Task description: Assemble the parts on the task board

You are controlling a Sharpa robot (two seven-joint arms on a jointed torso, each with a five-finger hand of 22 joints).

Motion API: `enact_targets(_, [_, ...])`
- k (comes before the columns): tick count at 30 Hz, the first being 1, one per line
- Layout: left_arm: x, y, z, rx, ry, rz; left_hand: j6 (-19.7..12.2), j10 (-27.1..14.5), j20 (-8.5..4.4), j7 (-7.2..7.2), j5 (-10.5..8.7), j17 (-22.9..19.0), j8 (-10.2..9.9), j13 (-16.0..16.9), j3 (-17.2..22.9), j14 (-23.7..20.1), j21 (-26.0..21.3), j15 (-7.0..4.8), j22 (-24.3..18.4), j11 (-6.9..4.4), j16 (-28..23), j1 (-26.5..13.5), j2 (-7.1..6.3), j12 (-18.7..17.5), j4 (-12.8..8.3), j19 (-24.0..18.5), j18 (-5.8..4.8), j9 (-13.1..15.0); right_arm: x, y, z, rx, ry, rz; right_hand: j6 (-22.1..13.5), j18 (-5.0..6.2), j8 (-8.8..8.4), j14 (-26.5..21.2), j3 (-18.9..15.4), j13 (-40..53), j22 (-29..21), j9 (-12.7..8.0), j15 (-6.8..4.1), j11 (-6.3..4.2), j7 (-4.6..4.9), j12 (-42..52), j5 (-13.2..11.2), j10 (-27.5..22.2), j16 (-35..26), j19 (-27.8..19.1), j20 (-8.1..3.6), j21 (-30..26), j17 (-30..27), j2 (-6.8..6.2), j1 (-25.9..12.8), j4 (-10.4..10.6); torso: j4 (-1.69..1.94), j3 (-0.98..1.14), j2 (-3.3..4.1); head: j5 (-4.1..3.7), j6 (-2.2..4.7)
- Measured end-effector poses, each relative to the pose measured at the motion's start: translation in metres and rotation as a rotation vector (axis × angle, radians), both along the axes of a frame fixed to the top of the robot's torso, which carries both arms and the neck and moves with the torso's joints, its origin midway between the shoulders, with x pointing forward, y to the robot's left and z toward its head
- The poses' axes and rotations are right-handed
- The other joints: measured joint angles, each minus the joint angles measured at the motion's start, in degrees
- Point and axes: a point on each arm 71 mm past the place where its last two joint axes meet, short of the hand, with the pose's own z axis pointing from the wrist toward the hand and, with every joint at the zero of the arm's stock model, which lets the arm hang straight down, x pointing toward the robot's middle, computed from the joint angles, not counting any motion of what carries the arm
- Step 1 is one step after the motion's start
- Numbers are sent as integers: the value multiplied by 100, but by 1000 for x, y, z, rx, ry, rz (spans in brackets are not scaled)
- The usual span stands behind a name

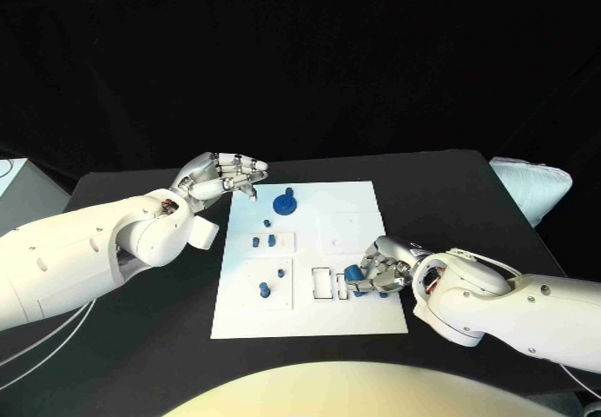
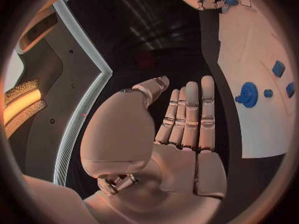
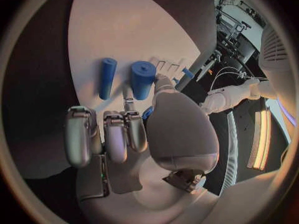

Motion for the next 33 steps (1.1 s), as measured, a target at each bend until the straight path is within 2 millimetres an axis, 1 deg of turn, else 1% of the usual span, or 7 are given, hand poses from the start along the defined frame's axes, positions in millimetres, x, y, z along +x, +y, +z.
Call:
enact_targets(3, [0, 0, 0, 0, 1, -1, 0, 0, 0, 0, 0, 0, 0, 0, 0, 0, 0, 0, 0, 0, 0, 0, 0, 0, 0, 0, 0, 0, -1, -2, 1, 16, 6, -19, -7, 0, -27, -1, 61, 0, 0, -124, -1, -1, -25, 0, 136, 0, 0, 13, -12, 7, 0, 29, 129, 3, -2, 1, 0, -1, -12])
enact_targets(4, [0, 0, 0, 0, 1, -1, 0, 0, 0, 0, 0, 0, 0, 0, 0, 0, 0, 0, 0, 0, 0, 0, 0, 0, 0, 0, 0, 0, -2, -2, 1, 24, 9, -27, -3, 0, -27, -1, 118, 0, 0, -134, -1, -11, -24, 0, 188, 11, 0, 21, -21, 44, 0, 6, 176, -4, -3, 1, 0, 3, -15])
enact_targets(5, [0, 0, 0, 0, 1, -1, 0, 0, 0, 0, 0, 0, 0, 0, 0, 0, 0, 0, 0, 0, 0, 0, 0, 0, 0, 0, 1, 0, -2, -3, 1, 32, 12, -34, 1, 0, -37, -1, 141, 0, 0, -144, -1, -27, -21, 0, 211, 14, 0, 21, -21, 66, 0, 38, 239, 3, -3, 1, 0, 4, -15])
enact_targets(11, [0, 0, 0, 0, 2, -2, 0, 0, 0, 0, 0, 0, 0, 0, 0, 0, -22, 0, 0, 0, 0, 0, 0, 0, 0, 0, 0, -5, -4, -5, 5, 85, 40, -86, 10, 0, -43, 18, 296, 0, 0, -148, -23, -50, -12, 23, 195, -7, 0, 21, -21, 108, 0, 54, 434, -14, -8, -2, -2, 28, -20])
enact_targets(21, [0, 1, 0, 2, 4, 1, 0, 0, 0, 0, 0, 0, 0, 1, 0, 0, -22, 0, 1, 0, 0, 0, 0, 0, 0, 0, 1, -5, 0, -3, 28, 179, 46, -142, 30, 1, -43, 18, 414, -1, -1, -150, -23, -59, 8, 24, 256, 2, 0, 21, -21, 108, -1, 57, 437, -5, -6, -7, -2, 48, 16])
enact_targets(30, [0, 1, 0, 3, 5, 0, 0, 0, 0, 0, 0, 0, 0, 1, 0, 0, -22, 0, -4, 0, 0, 0, 0, 0, 0, 0, 1, -5, 1, 10, 30, 220, 75, -147, 31, 2, -43, 19, 493, -1, -2, -150, -22, -58, 10, 24, 251, 2, 0, 21, -21, 132, -1, 55, 435, -6, -3, -6, 0, 86, 23])
enact_targets(33, [0, 1, 0, 2, 5, 0, 0, 1, 0, 0, 0, 0, 0, 1, 0, 0, -22, 0, -4, 0, 0, 0, 0, 0, 0, 0, 1, -4, 2, 16, 29, 226, 89, -139, 53, 3, -43, 19, 560, 3, -1, -150, -21, -58, 32, 24, 159, 2, 0, 0, -41, 132, -1, -4, 370, -1, -1, -5, 2, 85, 16])
